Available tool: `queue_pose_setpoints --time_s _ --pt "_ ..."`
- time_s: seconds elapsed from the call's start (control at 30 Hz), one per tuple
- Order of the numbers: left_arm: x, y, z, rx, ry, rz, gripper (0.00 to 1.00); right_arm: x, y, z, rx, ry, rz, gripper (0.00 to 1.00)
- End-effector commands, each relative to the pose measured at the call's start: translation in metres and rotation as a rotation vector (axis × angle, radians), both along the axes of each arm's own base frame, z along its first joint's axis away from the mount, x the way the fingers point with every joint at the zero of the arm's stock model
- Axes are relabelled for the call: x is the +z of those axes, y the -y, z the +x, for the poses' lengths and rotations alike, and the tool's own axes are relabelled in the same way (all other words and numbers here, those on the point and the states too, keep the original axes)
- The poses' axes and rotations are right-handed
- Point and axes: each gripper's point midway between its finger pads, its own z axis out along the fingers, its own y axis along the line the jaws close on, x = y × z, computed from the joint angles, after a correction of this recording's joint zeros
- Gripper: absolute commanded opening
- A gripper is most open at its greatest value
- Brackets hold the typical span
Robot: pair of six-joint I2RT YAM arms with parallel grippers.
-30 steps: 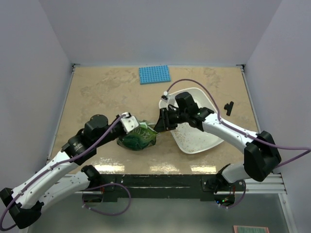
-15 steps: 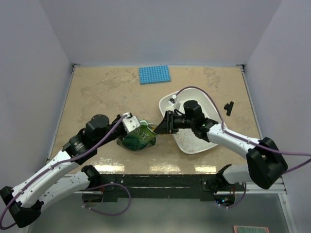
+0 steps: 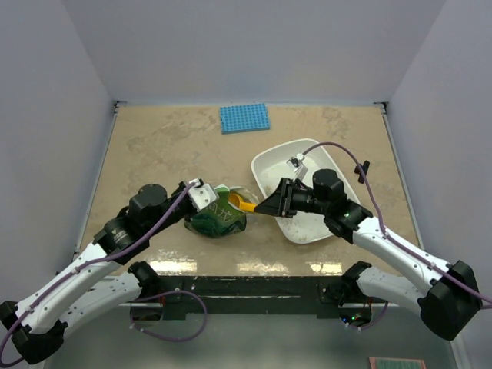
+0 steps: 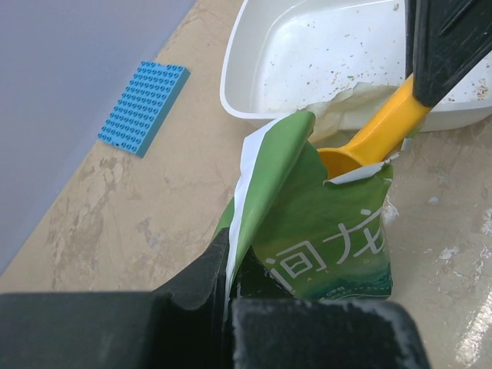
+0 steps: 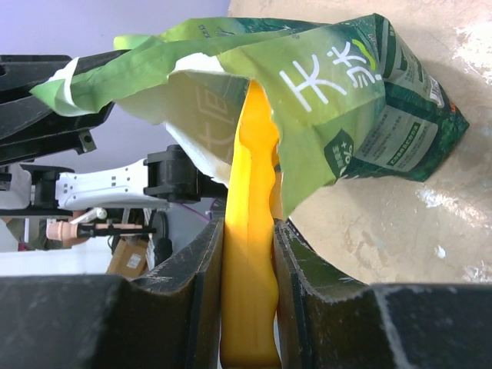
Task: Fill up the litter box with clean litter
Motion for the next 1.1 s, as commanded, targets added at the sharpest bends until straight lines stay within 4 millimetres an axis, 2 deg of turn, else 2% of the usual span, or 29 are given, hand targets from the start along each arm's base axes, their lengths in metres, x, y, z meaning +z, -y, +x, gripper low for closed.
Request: queue_pose_setpoints --time_s 0.0,0.17,0.3,0.47,0.5,0.67,0.7,0.83,0.93,1.07 --pt "0.010 0.001 0.004 0.001 0.041 -0.022 0.00 0.016 0.010 -0.004 -0.050 0.016 0.018 0.00" --pt "0.018 0.012 -0.001 -0.051 0.034 -0.067 0.00 0.017 0.024 -0.011 -0.093 0.017 -0.003 0.00" --pt "0.016 0.027 -0.008 -0.127 0.008 -0.094 0.00 0.015 0.034 -0.017 -0.125 0.013 -0.007 0.00" --pt "0.016 0.045 -0.016 -0.206 -0.005 -0.125 0.00 0.001 0.045 -0.024 -0.162 -0.029 -0.021 0.00" --pt "0.014 0.050 -0.019 -0.223 -0.013 -0.126 0.00 -0.005 0.048 -0.025 -0.177 -0.041 -0.027 0.00" --pt "0.002 0.068 -0.030 -0.277 -0.043 -0.124 0.00 -0.012 0.056 -0.029 -0.240 -0.078 0.014 0.00" --pt "0.001 0.073 -0.035 -0.294 -0.047 -0.126 0.00 -0.020 0.058 -0.030 -0.250 -0.096 0.008 0.00" --pt "-0.016 0.089 -0.046 -0.317 -0.069 -0.098 0.00 -0.027 0.065 -0.031 -0.303 -0.122 0.037 0.00" --pt "-0.022 0.098 -0.052 -0.329 -0.073 -0.093 0.00 -0.028 0.069 -0.034 -0.328 -0.139 0.064 0.00" --pt "-0.027 0.099 -0.052 -0.320 -0.072 -0.089 0.00 -0.025 0.073 -0.036 -0.335 -0.130 0.066 0.00"
